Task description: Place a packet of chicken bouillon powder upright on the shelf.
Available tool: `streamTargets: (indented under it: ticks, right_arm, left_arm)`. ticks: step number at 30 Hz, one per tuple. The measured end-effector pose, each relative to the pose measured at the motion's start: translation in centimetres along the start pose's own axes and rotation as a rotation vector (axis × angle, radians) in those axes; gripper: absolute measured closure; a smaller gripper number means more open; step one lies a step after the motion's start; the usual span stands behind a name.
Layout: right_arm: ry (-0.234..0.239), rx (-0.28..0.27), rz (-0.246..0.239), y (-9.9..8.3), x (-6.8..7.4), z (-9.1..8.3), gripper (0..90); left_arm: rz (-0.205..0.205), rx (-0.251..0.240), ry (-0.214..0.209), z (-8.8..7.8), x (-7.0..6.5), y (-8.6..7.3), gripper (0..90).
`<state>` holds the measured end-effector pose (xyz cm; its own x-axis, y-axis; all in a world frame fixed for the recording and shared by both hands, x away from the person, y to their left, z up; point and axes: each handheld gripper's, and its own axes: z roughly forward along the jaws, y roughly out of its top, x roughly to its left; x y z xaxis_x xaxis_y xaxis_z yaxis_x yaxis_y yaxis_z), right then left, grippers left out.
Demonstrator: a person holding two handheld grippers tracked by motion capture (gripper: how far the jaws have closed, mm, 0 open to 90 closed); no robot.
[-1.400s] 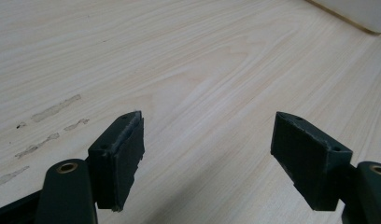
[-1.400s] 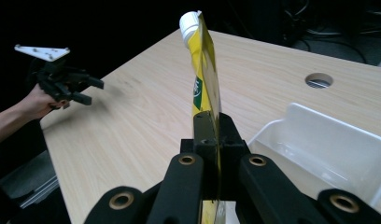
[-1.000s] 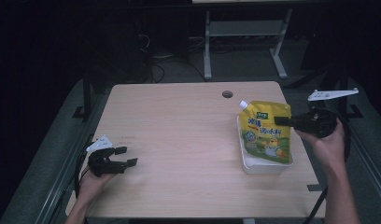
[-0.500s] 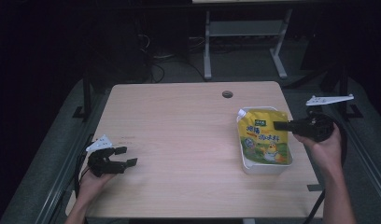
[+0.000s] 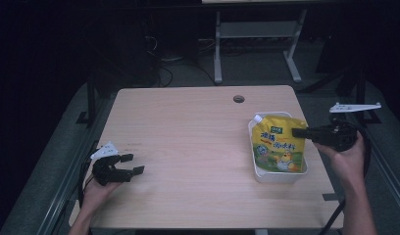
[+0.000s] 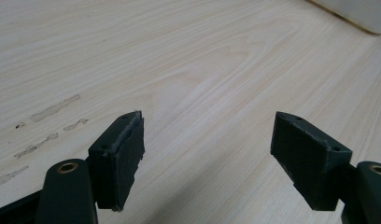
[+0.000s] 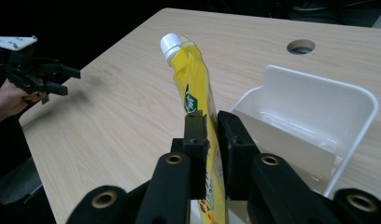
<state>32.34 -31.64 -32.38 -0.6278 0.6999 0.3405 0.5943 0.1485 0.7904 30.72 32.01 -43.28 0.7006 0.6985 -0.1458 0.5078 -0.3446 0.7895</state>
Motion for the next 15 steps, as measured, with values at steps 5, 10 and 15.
streamTargets:
  ticks: [5, 10, 15]
  right_arm:
    - [-0.011, -0.022, 0.0, 0.2, 0.1, -0.7, 79.6]
    - [-0.016, -0.023, -0.002, -0.1, 0.0, -0.9, 87.1]
    - [-0.013, -0.032, 0.014, -0.8, -0.5, -1.2, 89.0]
  left_arm:
    - [0.002, 0.001, -0.003, 0.0, -0.1, 0.0, 25.3]
    - [0.0, 0.0, -0.003, 0.1, 0.0, 0.0, 25.3]
    - [-0.002, 0.002, 0.0, 0.1, 0.0, 0.0, 25.3]
